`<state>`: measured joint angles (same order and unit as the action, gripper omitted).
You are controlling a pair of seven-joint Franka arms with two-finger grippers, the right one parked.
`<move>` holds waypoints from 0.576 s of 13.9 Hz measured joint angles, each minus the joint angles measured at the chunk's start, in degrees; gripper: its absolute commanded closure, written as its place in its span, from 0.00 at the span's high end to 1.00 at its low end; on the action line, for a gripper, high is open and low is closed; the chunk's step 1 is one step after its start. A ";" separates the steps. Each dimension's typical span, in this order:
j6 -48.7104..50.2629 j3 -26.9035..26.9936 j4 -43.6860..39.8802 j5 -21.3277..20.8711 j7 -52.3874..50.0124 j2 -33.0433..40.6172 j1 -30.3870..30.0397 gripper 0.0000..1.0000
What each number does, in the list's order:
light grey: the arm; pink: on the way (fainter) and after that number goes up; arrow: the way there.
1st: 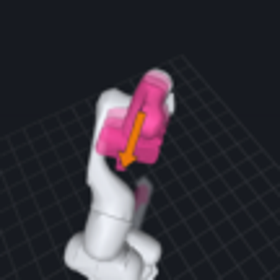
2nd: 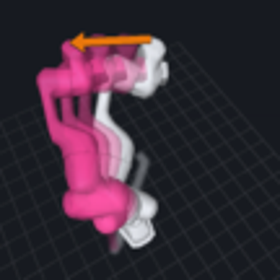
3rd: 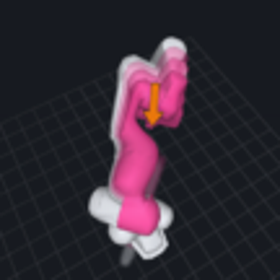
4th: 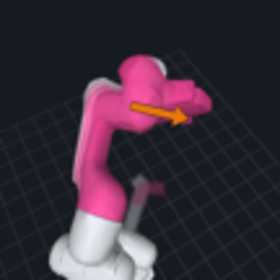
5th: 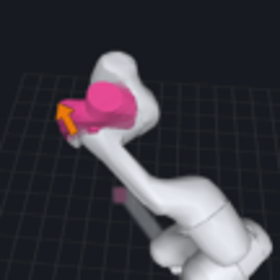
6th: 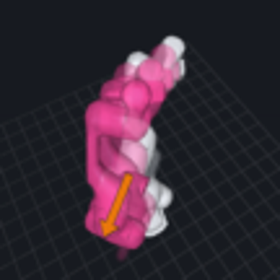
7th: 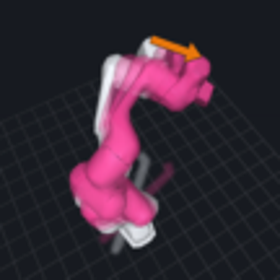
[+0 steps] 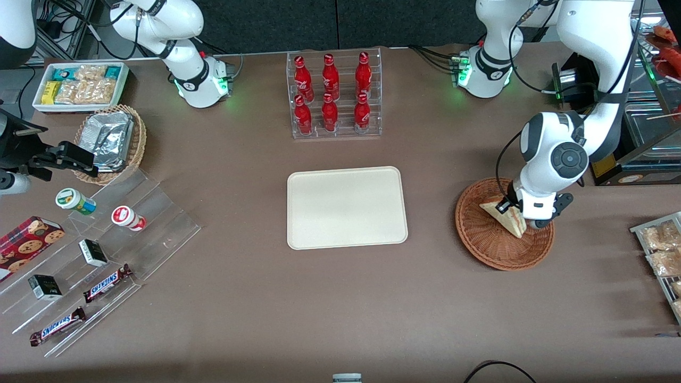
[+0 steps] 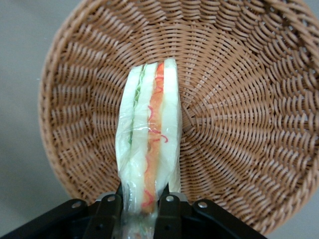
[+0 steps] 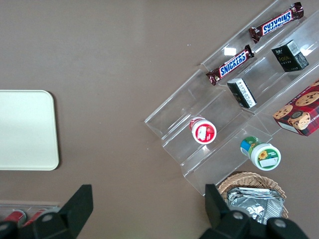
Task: Place sandwich from basket to tray
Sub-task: 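Lower the left gripper and close it on the sandwich, then lift the sandwich and carry it over the white tray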
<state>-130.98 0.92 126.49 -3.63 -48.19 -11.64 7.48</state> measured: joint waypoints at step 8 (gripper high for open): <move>25.93 -3.11 -18.90 -0.15 -0.14 2.12 6.33 0.08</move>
<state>-105.06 -2.19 107.58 -3.78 -48.33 -9.52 13.81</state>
